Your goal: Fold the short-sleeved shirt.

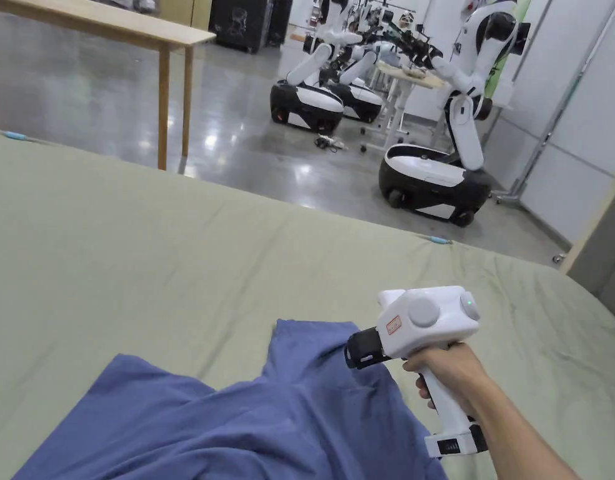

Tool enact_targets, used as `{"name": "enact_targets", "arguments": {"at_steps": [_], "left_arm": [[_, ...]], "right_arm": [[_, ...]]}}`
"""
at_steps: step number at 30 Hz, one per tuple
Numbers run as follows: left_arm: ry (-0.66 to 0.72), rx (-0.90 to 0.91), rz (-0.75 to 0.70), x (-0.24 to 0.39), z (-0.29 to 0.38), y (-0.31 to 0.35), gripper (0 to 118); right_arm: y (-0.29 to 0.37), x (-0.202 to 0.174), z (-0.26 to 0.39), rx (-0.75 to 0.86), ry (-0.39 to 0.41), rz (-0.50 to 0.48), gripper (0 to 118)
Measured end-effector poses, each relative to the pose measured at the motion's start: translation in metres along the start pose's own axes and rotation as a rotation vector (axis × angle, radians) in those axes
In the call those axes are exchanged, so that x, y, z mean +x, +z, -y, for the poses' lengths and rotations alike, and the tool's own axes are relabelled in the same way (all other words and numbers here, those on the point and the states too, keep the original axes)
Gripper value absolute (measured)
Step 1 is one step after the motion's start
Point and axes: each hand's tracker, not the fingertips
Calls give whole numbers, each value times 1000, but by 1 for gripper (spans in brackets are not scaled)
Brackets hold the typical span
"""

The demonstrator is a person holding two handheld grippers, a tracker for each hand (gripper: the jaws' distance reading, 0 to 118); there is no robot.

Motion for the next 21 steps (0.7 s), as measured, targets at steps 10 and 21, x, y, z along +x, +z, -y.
{"name": "enact_targets", "arguments": {"at_steps": [10, 21], "left_arm": [[8, 3, 3, -1, -5, -1, 1], [-20, 5, -5, 1, -5, 1, 1]], "right_arm": [[-13, 4, 18, -56, -78, -87, 74], [13, -11, 27, 48, -22, -38, 2]]}}
